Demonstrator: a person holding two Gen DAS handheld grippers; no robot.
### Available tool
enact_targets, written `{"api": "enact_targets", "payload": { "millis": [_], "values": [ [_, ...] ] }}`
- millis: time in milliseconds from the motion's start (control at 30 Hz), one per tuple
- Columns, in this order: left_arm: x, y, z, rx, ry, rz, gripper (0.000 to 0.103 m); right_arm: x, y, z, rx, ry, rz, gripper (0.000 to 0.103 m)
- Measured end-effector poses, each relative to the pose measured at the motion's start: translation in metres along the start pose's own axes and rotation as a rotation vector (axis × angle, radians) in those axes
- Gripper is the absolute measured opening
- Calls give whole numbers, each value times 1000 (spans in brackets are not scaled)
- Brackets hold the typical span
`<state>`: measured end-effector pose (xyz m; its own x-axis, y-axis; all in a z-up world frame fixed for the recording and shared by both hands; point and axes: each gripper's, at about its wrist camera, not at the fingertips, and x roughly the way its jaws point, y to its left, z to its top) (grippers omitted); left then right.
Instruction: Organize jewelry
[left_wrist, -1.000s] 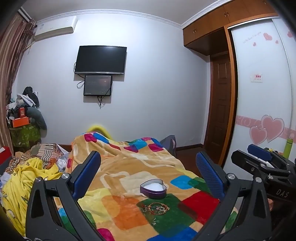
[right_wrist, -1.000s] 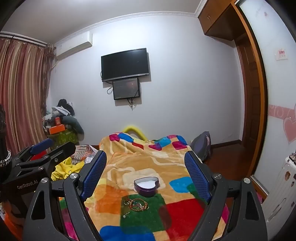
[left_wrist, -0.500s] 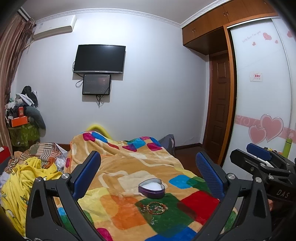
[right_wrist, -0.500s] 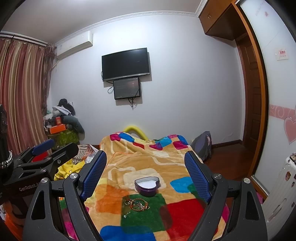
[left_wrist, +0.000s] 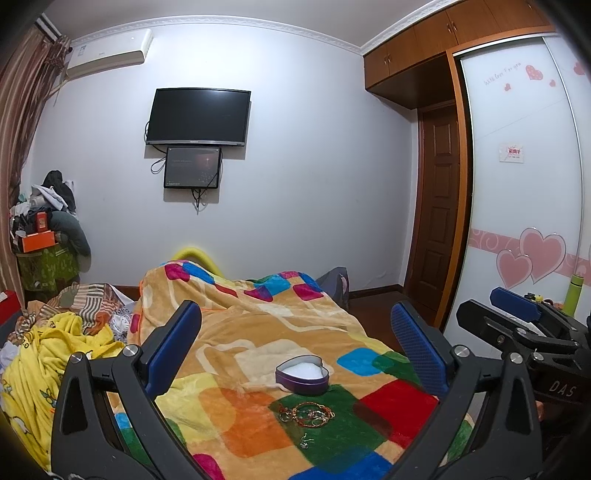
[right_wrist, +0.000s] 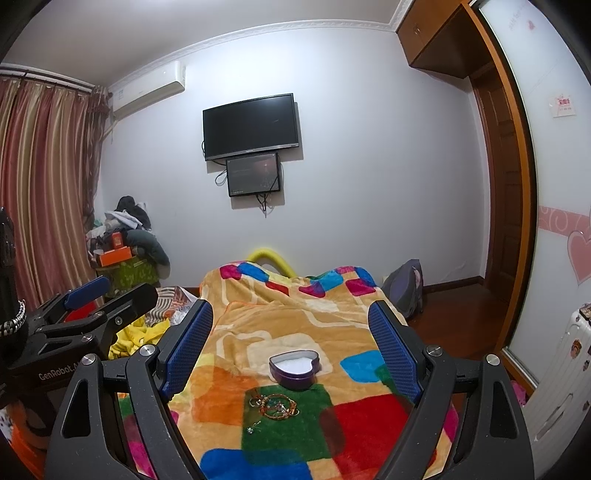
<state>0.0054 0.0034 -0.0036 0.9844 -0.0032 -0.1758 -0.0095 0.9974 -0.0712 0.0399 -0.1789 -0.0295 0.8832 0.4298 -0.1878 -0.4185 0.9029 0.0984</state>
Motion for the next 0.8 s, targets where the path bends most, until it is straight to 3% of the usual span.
{"api": "enact_targets", "payload": {
  "millis": [800],
  "values": [
    [1, 0, 0, 2, 0, 3, 103, 0, 0, 1, 4, 8, 0, 84]
  ]
}}
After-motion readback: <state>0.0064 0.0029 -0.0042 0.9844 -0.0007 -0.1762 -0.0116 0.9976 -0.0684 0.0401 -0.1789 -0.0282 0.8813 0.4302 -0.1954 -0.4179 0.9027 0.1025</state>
